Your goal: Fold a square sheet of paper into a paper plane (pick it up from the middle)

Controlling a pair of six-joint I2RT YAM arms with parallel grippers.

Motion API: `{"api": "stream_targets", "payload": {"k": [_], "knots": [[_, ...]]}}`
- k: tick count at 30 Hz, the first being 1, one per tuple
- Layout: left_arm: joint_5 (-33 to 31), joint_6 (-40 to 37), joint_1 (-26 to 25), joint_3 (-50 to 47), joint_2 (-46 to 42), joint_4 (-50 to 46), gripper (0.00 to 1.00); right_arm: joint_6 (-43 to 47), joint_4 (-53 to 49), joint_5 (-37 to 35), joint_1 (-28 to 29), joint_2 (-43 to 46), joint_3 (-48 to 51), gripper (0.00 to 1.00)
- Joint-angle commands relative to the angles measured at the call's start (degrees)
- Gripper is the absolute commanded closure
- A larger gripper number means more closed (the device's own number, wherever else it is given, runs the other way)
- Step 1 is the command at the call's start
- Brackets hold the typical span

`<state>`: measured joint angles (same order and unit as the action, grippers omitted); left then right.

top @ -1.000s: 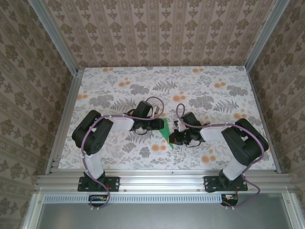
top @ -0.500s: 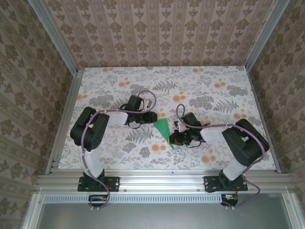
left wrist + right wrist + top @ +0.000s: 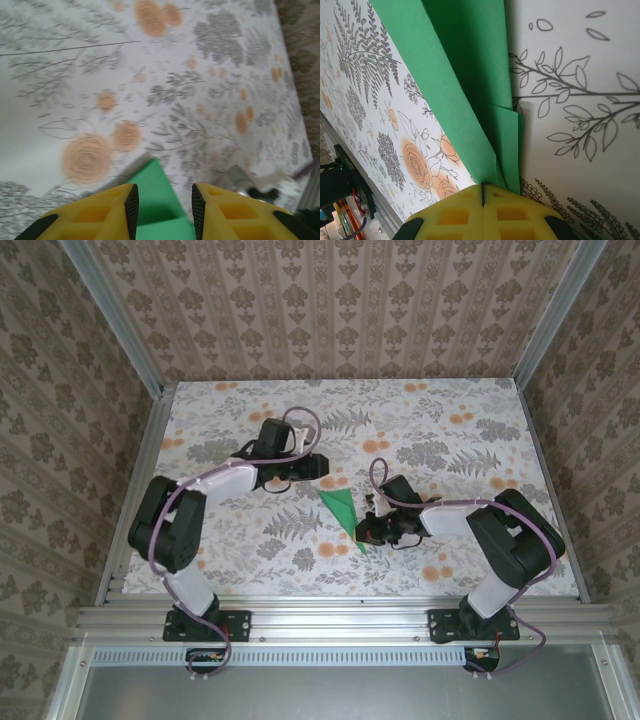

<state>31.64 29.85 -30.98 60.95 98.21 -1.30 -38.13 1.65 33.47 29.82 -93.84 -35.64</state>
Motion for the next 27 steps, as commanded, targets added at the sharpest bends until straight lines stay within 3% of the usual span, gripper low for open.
{"api": "stream_targets", "payload": {"k": [1,6,13,22,27], "knots": [[-2.3,1.4,-4.3,-3.0,-3.4,-2.2,0.64,-1.0,-9.7,-5.8,-0.1,-2.1,2.3,0.98],[-4.8,8.0,-9.9,-8.8,-2.1,5.6,0.65,-2.1,-8.2,-6.0,-0.1,-1.6,3.3,0.97],[-7.1,10.3,-15.9,-7.2,4.6,8.5,0.66,-2.9,-6.5,-6.0,-0.1,-1.9,4.3,0.97],[-9.5,10.0,-13.5,-8.0,10.0,9.9,0.67,-3.0,-5.6,-5.9,-0.1,-2.0,5.2,0.98],[-6.5,7.2,-9.1,-7.0,11.6,10.2,0.66,-2.4,-6.0,-5.8,-0.1,-2.0,6.2,0.98]]}}
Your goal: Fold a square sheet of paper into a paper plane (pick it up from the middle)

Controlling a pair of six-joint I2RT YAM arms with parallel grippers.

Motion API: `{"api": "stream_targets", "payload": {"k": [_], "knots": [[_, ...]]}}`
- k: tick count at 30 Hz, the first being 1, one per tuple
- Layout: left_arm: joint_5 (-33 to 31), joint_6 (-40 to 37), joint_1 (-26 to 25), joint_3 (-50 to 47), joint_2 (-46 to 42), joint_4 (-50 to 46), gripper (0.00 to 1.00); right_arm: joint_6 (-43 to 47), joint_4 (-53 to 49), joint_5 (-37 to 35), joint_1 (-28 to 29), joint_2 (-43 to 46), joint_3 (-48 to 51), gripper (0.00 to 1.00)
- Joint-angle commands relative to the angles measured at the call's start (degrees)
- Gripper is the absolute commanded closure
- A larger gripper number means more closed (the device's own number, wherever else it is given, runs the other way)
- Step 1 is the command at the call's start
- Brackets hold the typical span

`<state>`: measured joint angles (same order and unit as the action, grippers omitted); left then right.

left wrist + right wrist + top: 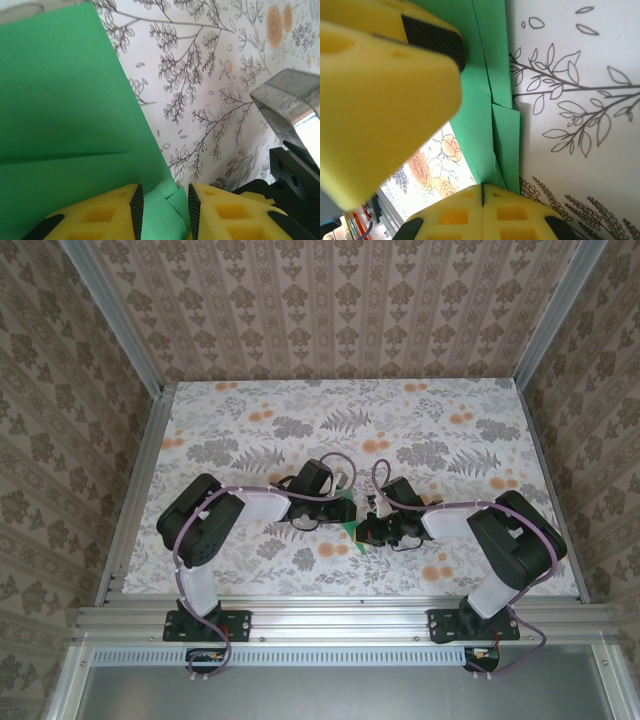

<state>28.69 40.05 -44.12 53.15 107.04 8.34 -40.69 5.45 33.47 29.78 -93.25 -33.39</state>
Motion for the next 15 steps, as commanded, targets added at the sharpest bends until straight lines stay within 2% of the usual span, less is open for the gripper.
{"api": "stream_targets", "payload": {"k": [1,11,15], "knots": [[-3.0,-3.9,5.0,1.0,2.6,0.3,0.66,0.2,-9.9,-5.8,-0.1,-2.5,4.1,0.98],[2.2,-11.9,14.1,6.4,4.0,-6.4,0.63,0.1,-9.8,-5.1,-0.1,-1.6,4.5,0.97],[4.1,-12.4,17.1,9.0,3.4,-9.0,0.61,-0.2,-9.9,-3.3,0.0,1.0,3.6,0.96]]}}
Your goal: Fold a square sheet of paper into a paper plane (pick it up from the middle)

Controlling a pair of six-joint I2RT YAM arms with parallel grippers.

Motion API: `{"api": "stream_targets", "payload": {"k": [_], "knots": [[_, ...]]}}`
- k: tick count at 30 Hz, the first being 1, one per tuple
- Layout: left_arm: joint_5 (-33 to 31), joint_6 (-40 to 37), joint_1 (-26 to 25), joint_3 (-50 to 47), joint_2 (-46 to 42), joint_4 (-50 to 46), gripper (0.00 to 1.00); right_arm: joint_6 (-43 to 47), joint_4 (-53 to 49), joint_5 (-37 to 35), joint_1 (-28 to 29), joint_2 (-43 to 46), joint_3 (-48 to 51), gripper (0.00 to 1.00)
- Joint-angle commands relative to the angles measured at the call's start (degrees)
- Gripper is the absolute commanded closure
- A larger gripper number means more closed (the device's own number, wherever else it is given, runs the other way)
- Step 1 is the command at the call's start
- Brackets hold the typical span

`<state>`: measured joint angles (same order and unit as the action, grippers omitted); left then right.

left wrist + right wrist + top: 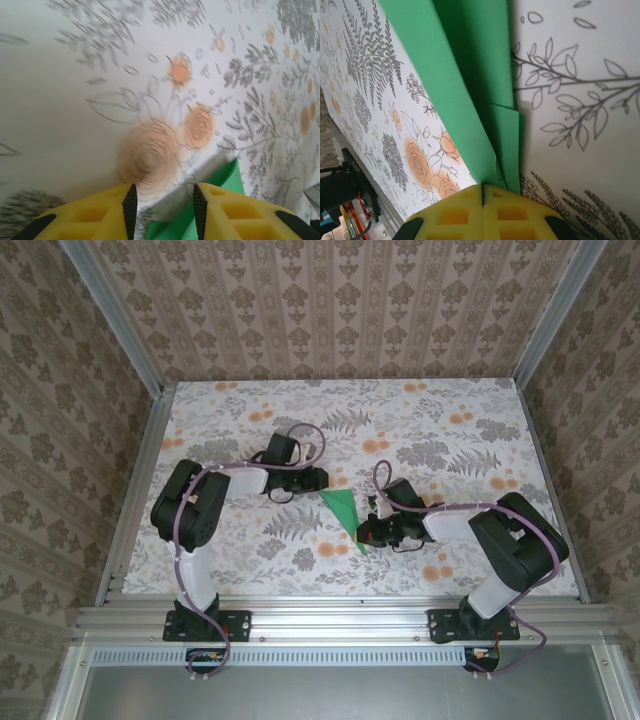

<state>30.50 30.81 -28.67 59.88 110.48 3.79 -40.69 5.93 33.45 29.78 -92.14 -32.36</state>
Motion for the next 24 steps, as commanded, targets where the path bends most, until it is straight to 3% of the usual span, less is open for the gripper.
{"api": "stream_targets", "payload": {"k": [1,6,7,11,14,17,24], "knots": [[2.6,-3.3,1.8,2.9,-0.8,-5.6,0.61,-0.5,-10.1,-2.6,0.1,1.3,2.2,0.95],[-2.9,-2.0,0.5,5.0,-8.4,-14.9,0.56,-0.9,-11.8,-1.4,0.5,14.4,-0.7,0.85],[-4.1,-1.2,0.0,4.7,-10.1,-16.3,0.55,-0.3,-12.9,-2.4,0.4,16.9,-1.2,0.79],[-10.6,4.2,-4.5,2.1,-16.8,-20.4,0.48,3.4,-22.0,-12.6,-1.5,23.4,-3.3,0.72],[-16.9,9.6,-9.9,-0.1,-20.2,-22.6,0.45,5.8,-24.0,-14.8,-3.2,22.2,-3.8,0.71],[-22.3,16.8,-14.2,-3.5,-22.3,-22.6,0.41,7.7,-24.0,-13.1,-3.3,18.2,-5.2,0.61],[-21.6,23.3,-19.6,-5.8,-19.3,-18.1,0.4,8.4,-18.4,-6.2,-3.2,9.8,-6.4,0.57]]}}
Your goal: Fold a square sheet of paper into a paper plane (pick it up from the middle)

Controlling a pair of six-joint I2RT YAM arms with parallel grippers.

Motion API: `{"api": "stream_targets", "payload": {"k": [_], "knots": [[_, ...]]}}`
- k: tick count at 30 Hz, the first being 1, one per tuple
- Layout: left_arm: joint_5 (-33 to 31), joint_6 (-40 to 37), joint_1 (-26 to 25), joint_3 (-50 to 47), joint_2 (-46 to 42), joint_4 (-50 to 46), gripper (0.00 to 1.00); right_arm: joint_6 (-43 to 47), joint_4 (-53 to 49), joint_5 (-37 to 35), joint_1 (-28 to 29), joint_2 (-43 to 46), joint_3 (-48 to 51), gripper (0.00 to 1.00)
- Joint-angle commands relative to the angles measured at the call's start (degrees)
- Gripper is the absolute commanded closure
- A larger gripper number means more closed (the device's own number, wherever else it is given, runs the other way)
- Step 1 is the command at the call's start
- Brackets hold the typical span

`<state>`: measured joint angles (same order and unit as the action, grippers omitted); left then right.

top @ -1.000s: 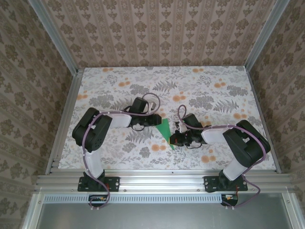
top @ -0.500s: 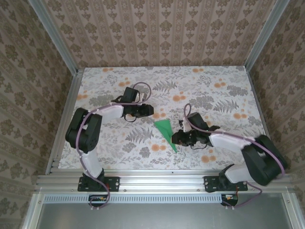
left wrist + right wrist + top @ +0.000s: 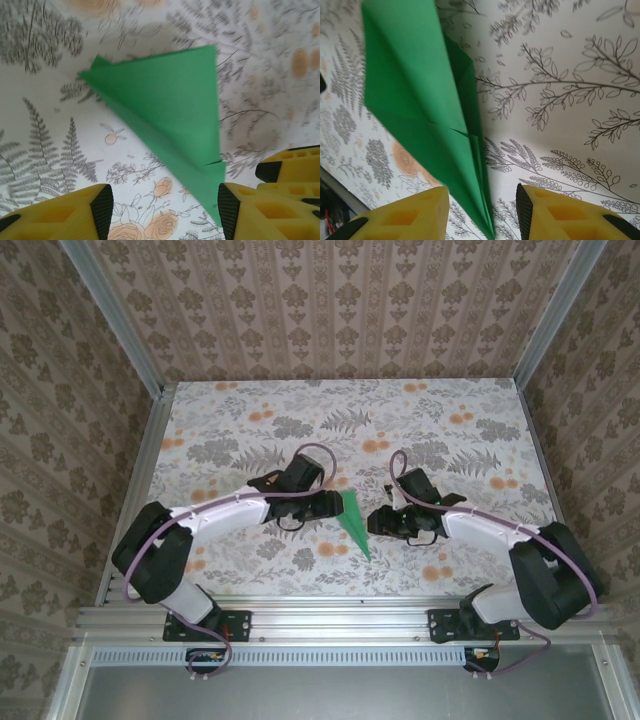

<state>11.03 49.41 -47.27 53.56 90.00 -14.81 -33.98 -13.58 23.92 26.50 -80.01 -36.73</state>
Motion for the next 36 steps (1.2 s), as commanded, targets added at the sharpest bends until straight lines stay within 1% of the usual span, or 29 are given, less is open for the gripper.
{"api": "stream_targets", "payload": {"k": [1,8,14,16,18,22,25,30,33,36], "knots": [[-1.9,5.0,-1.1,0.9,1.9,0.5,0.39,1.8,1.5,4.1,0.1,-3.2,-2.2,0.57],[-0.4,5.8,-1.3,2.4,5.4,1.2,0.38,1.1,6.4,8.8,0.6,-8.1,-3.1,0.56],[-0.1,5.4,-1.3,2.7,6.6,1.5,0.39,0.9,7.6,9.9,1.4,-10.3,-3.8,0.6],[-0.4,5.7,-1.3,2.3,6.3,1.6,0.41,1.1,7.5,9.9,1.8,-10.1,-3.8,0.64],[-1.0,5.9,-1.2,1.8,6.1,1.3,0.46,1.5,7.0,9.5,2.3,-9.7,-3.9,0.66],[-1.5,6.5,-1.0,0.7,6.0,1.5,0.56,2.9,4.3,6.3,3.7,-9.3,-4.7,0.7],[-1.6,6.7,-1.0,-0.1,5.9,1.7,0.63,3.3,2.9,4.3,5.0,-9.4,-5.5,0.71],[-2.2,6.8,-1.0,-1.2,5.8,1.5,0.68,3.3,-0.4,-1.0,7.5,-10.1,-7.9,0.73],[-2.5,7.0,-0.9,-1.8,6.0,1.0,0.73,2.4,-1.3,-3.5,8.3,-10.7,-9.1,0.74],[-2.7,6.9,-0.8,-2.5,6.0,0.9,0.76,2.0,-2.3,-5.3,9.6,-11.5,-10.5,0.74]]}}
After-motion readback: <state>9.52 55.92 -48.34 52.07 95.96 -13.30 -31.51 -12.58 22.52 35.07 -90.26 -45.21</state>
